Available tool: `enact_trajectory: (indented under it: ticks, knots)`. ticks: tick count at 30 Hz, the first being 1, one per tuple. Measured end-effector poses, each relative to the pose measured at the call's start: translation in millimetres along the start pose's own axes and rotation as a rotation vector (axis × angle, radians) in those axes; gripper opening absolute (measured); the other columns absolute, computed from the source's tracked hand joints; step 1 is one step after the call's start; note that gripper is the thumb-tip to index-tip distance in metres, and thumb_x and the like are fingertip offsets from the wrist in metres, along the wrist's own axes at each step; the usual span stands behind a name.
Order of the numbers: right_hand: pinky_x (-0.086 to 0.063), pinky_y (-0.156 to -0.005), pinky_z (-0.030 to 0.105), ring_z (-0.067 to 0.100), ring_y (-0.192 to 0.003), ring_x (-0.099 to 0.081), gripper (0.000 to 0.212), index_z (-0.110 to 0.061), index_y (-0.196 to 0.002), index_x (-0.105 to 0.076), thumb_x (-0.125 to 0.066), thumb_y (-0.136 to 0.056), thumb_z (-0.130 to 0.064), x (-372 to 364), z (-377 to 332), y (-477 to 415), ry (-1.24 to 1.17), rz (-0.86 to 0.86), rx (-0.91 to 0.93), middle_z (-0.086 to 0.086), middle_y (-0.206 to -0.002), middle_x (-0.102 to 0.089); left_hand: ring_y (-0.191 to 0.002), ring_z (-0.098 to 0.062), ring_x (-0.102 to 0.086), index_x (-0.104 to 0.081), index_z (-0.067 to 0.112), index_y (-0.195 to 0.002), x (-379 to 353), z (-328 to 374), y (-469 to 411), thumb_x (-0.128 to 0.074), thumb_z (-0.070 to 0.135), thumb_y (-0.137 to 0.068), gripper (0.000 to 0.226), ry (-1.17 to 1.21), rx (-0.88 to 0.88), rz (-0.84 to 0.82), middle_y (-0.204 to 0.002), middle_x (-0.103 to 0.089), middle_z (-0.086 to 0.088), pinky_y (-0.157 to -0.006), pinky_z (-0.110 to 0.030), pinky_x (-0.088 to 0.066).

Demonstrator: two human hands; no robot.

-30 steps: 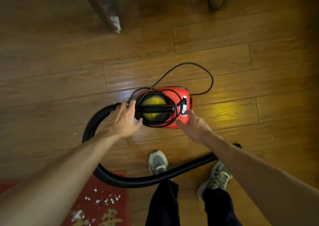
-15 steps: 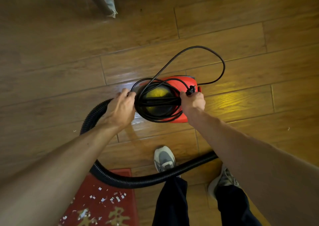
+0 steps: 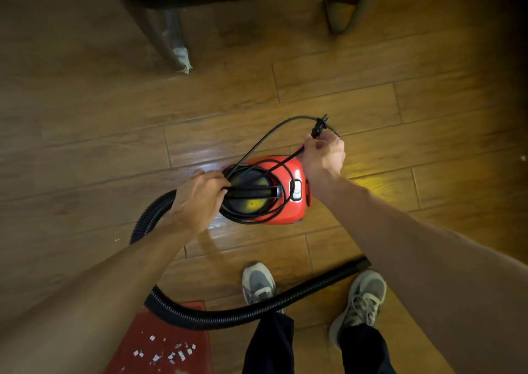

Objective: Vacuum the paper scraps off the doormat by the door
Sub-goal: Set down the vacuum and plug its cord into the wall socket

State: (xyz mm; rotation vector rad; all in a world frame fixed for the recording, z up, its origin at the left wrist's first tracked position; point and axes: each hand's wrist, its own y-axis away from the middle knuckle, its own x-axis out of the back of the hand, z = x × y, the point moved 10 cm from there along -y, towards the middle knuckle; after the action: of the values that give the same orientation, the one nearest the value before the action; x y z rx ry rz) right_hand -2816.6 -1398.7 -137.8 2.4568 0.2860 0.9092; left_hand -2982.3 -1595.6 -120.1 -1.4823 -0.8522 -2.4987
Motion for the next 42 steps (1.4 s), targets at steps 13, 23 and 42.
enact_trajectory:
  ticks: [13, 23, 42]
  knots:
    - [-0.057, -0.085, 0.04, 0.018, -0.09, -0.066, 0.024, -0.02, -0.12, -0.056, -0.059, -0.096, -0.024, 148, -164, -4, -0.179, 0.112, 0.271, 0.001, -0.094, -0.069, -0.087, -0.013, -0.071, -0.076, 0.017, -0.102, 77, 129, -25, -0.07, 0.021, -0.091, 0.014, 0.44, 0.06, 0.065, -0.094, -0.076, 0.006, -0.081, -0.025, -0.056]
    - [-0.053, -0.082, 0.036, 0.015, -0.089, -0.064, 0.03, -0.023, -0.128, -0.05, -0.055, -0.099, -0.028, 351, -304, 27, -0.181, 0.25, 0.486, -0.001, -0.096, -0.068, -0.075, 0.0, -0.066, -0.075, 0.021, -0.111, 213, 316, -31, -0.075, 0.027, -0.087, 0.025, 0.478, -0.132, 0.118, -0.083, -0.072, 0.012, -0.065, -0.006, -0.044]
    - [-0.054, -0.065, 0.035, 0.021, -0.065, -0.063, 0.016, -0.02, -0.112, -0.061, -0.055, -0.098, -0.024, 770, -605, 190, -0.364, 0.44, 1.078, -0.003, -0.065, -0.06, -0.074, -0.01, -0.065, -0.072, 0.029, -0.1, 575, 660, 28, -0.072, 0.033, -0.089, 0.012, 0.368, -0.44, 0.582, -0.072, -0.066, 0.016, -0.08, -0.036, -0.057]
